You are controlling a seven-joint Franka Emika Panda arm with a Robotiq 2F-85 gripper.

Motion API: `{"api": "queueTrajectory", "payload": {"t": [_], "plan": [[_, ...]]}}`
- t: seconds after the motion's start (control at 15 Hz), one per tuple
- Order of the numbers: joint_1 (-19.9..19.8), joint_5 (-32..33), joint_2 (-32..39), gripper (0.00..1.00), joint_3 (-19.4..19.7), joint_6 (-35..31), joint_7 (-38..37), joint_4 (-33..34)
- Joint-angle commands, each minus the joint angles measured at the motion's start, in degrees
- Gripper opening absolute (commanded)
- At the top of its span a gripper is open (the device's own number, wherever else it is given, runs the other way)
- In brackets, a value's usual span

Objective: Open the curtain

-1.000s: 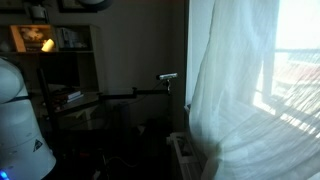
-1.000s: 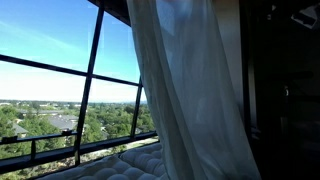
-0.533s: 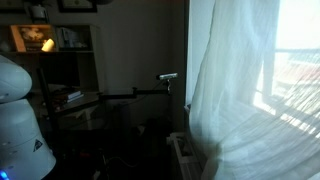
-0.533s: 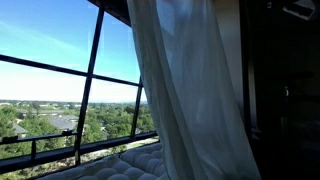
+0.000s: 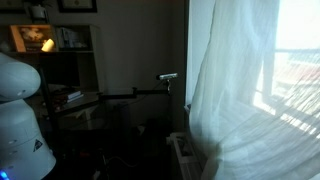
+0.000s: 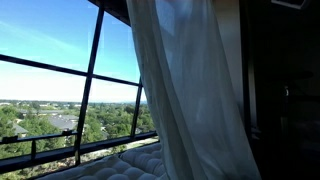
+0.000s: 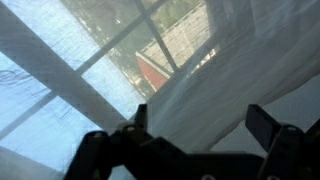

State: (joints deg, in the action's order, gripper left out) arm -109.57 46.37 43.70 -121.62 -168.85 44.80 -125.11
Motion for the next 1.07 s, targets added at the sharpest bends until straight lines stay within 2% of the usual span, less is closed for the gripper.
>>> {"api": "queueTrajectory", "payload": {"t": [0.0,0.27,0.47,0.53,0.6,1.0], "plan": [[-0.33,3.92,-1.25,1.00,-1.96,0.58,-1.62,2.10],[-3.60,12.78,-2.58,1.00,-6.86,-1.15,-5.72,2.08],[-6.09,22.52,-3.23,1.00,-10.28,-1.67,-12.99,2.79],[-3.62,23.59,-0.51,1.00,-10.19,0.51,-13.11,2.16],[-1.20,24.00,1.25,1.00,-8.19,2.01,-12.36,2.07],[0.27,25.45,2.36,1.00,-7.17,2.49,-13.01,2.01]]}}
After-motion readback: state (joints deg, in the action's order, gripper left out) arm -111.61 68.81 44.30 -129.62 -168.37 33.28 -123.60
